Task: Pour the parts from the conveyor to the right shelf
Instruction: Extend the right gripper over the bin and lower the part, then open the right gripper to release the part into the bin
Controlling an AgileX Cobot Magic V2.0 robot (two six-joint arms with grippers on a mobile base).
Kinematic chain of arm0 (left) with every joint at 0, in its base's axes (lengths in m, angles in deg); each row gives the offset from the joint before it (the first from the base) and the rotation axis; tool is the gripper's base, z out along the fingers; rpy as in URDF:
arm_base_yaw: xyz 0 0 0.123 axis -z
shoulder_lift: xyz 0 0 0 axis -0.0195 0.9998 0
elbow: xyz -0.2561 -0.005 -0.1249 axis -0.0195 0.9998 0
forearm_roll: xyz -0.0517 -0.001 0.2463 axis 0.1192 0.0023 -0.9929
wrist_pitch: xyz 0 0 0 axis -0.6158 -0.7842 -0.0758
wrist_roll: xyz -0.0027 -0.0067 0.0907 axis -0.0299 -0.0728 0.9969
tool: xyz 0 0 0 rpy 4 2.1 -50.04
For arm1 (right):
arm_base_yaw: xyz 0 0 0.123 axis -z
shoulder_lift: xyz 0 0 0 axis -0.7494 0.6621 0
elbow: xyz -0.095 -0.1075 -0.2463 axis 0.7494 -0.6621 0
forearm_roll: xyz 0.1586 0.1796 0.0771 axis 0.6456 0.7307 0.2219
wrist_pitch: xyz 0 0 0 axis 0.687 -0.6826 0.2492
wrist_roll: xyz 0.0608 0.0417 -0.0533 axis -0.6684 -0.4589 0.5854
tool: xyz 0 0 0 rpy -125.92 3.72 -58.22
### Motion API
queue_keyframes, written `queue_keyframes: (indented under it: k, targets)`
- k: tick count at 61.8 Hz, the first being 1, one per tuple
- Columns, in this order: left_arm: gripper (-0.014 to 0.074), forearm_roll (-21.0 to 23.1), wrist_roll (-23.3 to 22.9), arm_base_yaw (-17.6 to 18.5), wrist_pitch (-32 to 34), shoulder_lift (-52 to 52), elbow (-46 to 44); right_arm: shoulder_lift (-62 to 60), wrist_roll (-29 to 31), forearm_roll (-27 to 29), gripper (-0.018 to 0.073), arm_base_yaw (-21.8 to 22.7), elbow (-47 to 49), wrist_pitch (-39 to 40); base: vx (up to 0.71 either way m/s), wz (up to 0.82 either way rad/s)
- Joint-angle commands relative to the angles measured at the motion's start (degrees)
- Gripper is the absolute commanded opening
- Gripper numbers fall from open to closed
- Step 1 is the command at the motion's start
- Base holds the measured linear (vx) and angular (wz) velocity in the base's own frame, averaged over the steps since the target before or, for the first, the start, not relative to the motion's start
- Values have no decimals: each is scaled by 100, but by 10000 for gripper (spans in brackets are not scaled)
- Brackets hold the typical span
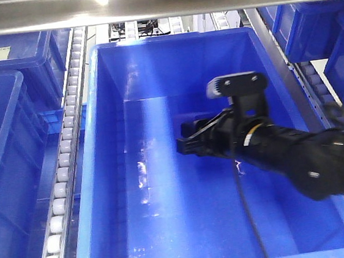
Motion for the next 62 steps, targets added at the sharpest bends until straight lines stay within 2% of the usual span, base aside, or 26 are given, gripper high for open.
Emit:
queue_keyframes:
  k: [1,23,33,46,62]
  targets:
    - [-6,16,-49,48,440,-65,177,46,18,29,235,55,261,446,0,0]
    - [-6,16,-49,48,440,-65,177,631,188,-21,462,188,315,70,0,0]
    - [-6,16,-49,48,440,-65,177,600,459,-305,537,188,356,-158,0,0]
    - [-6,16,-49,48,440,-65,177,103,783,-320,551,188,379,-602,0,0]
    - [-6,16,-49,48,440,-65,177,-1128,1189,-320,549,188,367,-1023,0,0]
